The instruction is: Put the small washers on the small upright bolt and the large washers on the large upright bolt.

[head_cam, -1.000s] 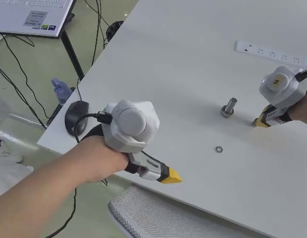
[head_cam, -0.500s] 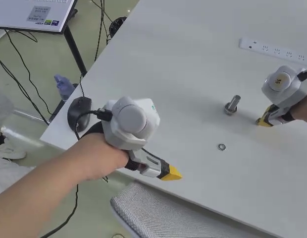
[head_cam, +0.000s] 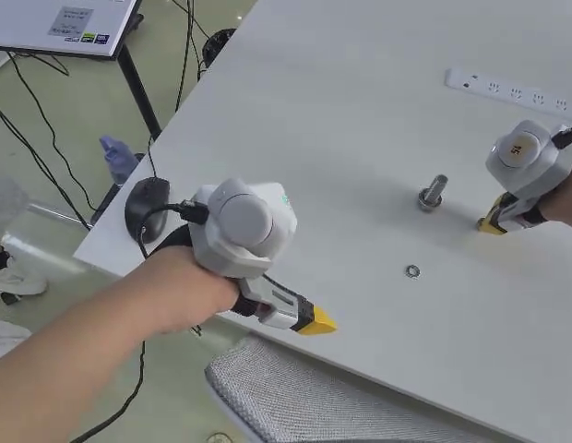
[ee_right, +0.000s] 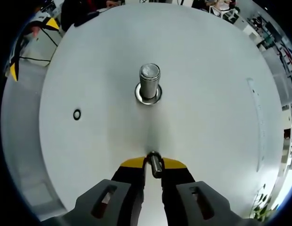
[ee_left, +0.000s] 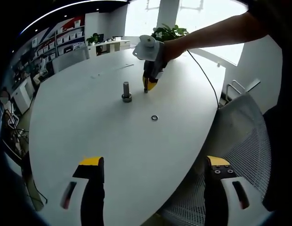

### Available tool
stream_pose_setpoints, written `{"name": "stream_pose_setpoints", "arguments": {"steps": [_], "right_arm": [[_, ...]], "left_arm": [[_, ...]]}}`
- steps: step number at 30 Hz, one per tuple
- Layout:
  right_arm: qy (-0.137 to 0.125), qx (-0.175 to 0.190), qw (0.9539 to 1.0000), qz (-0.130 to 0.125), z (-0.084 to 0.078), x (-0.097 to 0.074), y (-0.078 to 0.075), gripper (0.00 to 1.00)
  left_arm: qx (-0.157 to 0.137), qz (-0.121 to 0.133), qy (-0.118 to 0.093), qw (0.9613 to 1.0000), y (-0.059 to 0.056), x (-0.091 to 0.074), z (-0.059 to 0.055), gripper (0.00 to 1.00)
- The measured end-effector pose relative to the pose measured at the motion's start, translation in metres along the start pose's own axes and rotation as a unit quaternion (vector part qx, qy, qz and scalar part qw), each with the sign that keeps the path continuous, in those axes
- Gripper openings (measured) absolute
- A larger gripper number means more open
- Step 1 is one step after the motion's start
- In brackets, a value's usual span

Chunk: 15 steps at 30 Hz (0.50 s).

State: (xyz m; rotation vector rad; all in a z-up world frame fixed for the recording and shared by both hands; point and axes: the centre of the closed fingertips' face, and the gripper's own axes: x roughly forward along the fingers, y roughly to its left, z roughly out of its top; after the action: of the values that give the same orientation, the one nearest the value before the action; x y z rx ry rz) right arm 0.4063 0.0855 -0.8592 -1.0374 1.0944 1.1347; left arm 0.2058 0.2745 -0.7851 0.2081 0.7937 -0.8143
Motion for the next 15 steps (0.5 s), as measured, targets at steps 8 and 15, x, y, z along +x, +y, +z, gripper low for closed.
{"name": "stream_pose_setpoints", "arguments": {"steps": [8,15], "right_arm": [[-0.003,0.000,1.0000,-0.002,0.0004,0.0000,-0.0008,0.13],[-0.005,-0.004,1.0000,-0.001,-0.0001,-0.0003,-0.0006,0.14]], "left_arm": [[0.000,0.000,0.000,1.0000,0.0002,-0.0003,0.0008,0.88],[0.000,-0.001,0.002,1.0000,-0.0011,0.0000,-0.0008,0.87]]}}
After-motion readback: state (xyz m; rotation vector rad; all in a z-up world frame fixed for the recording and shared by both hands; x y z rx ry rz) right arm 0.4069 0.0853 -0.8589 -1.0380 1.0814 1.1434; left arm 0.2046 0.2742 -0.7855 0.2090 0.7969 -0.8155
